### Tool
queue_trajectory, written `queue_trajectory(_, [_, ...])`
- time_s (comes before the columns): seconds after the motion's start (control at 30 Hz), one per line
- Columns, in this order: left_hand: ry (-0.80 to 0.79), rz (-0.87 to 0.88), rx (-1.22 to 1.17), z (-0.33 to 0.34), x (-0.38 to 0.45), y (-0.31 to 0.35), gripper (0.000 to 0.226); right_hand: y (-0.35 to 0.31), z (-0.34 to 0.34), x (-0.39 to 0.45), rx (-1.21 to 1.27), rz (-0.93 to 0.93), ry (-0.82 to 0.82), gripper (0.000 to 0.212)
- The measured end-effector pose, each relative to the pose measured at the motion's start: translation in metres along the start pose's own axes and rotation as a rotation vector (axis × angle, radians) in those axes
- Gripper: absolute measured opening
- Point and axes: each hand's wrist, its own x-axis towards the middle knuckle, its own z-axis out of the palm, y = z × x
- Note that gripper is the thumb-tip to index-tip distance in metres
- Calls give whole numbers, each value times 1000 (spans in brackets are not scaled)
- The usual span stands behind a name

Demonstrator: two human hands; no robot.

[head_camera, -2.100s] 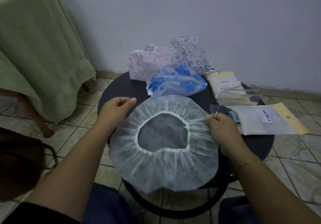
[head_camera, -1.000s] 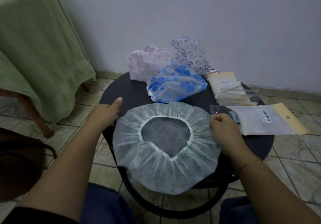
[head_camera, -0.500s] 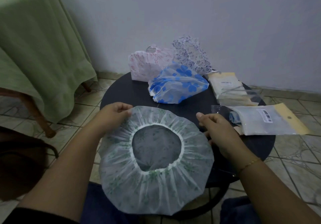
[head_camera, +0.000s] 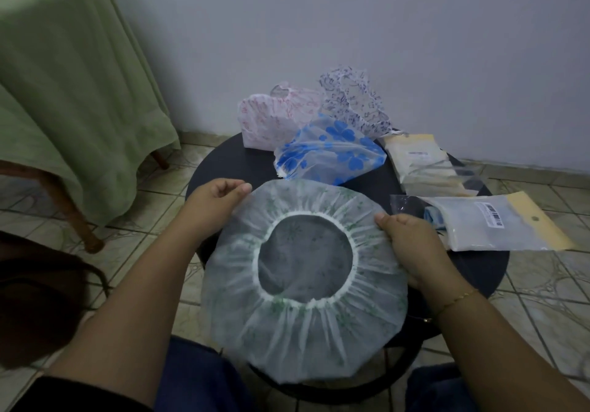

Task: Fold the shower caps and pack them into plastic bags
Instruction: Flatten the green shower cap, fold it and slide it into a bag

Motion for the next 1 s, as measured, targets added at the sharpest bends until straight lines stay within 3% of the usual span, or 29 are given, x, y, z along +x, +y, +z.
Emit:
queue_trajectory(0.13, [49,-170,160,-9,-4,4,50,-3,-3,0,55,13,-1,12])
queue_trajectory(0.2, [52,-292,221,-13,-5,6,60,-4,-2,-2,73,20,19,24])
queue_trajectory(0.27, [-22,-394,258,-14,-8,8,66,-6,-3,-3,53,4,50,43])
queue_trajectory(0.33, [-120,-427,327,-15,-12,10,64,-8,-2,-5,68,-16,17,47])
queue_trajectory(0.47, [-194,-339,328,-18,-11,5,43,-8,1,-9,118,9,-79,27])
queue_trajectory(0.6, [-143,-182,234,-13,-6,-1,28,-3,1,-5,10,-32,10,9])
queue_trajectory(0.7, [-74,-32,233,-4,-3,-4,16,-3,-1,-5,3,-51,-4,29])
queue_trajectory(0.8, [-129,77,241,5,-7,0,11,-5,-1,-9,-94,-73,-77,43])
queue_trajectory(1.0, [-328,192,218,22,-15,10,14,-8,-1,-6,-33,-135,-151,16])
